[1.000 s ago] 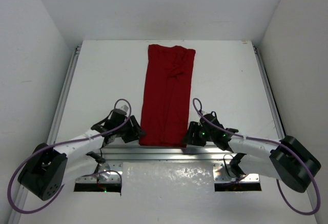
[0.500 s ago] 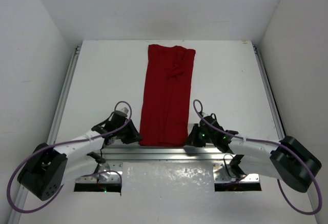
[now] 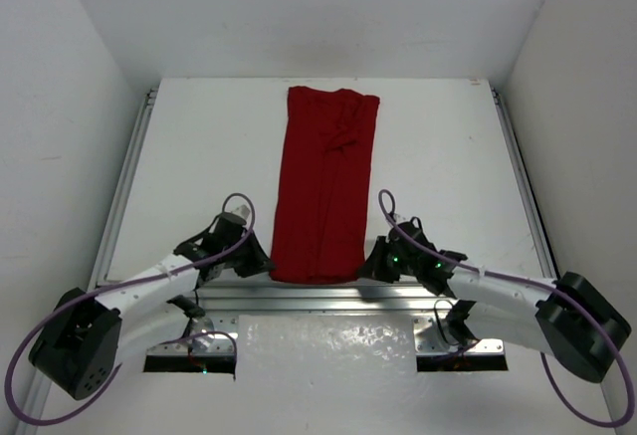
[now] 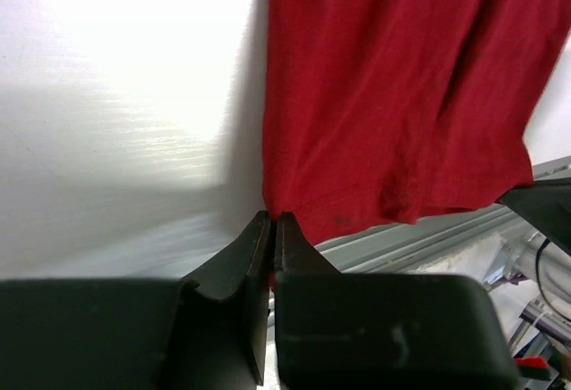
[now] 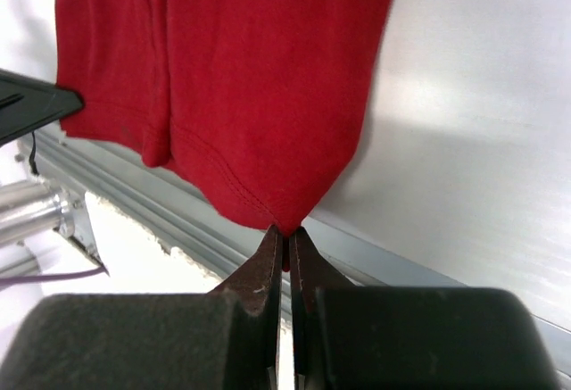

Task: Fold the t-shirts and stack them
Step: Grab the bottom of the folded rectangular tshirt with both arms, then fold the folded rectangular tshirt in 1/3 of the way

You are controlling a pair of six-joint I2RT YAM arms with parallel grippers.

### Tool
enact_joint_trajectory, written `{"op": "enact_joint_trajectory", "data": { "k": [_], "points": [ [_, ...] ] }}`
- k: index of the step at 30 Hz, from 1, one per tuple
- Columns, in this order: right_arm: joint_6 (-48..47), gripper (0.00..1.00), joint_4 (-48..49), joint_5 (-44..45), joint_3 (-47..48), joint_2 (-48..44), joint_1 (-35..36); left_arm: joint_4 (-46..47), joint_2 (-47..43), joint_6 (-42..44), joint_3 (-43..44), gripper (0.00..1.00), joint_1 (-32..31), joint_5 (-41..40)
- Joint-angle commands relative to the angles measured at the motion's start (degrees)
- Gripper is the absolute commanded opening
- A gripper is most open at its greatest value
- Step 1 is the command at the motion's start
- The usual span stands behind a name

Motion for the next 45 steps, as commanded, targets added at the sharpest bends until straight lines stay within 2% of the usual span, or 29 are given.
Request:
{"op": "enact_joint_trajectory", "data": {
  "k": [1,4,6,9,14,16,20,24,36,45],
  "points": [
    [-2.0,0.0,-3.0,3.5,6.0,-1.6,0.2,-1.3,-1.8,0.8,5.2,0.0,-0.5,-1.9],
    [-4.4,0.0,-5.9,4.5,9.8,-1.1,-2.4,-2.7,-0.6,1.2,10.0,0.0,-0.4,-4.3],
    [-6.2,0.0,-6.1,3.5,12.2,0.2,-6.9,-3.5,2.4,2.1,12.7,0.0,-0.4,-5.7],
    [-8.2,0.0,-6.1,-1.5,15.2,2.1,-12.8,-3.1,7.3,3.0,18.1,0.0,0.2,-7.8],
    [-13.9,0.0,-9.1,-4.8,24.4,11.6,-16.5,-3.2,16.0,4.9,27.3,0.0,3.3,-10.5],
    [-15.3,0.0,-10.4,-4.8,29.3,16.5,-17.9,-3.3,19.1,5.4,31.0,0.0,3.9,-14.0],
    [-16.8,0.0,-10.3,-4.4,34.4,22.2,-20.7,-4.0,26.4,8.2,39.8,0.0,5.5,-15.8],
    [-18.6,0.0,-12.3,-6.3,43.3,29.4,-23.0,-4.3,36.1,10.6,50.2,0.0,7.3,-13.6],
    [-20.9,0.0,-16.0,-11.0,59.9,47.6,-28.9,-3.7,55.8,14.3,68.3,0.0,11.2,-2.8],
    [-23.0,0.02,-20.5,-11.6,70.0,56.0,-31.2,-2.9,62.0,13.2,75.2,0.0,12.4,-3.2]
  ]
}}
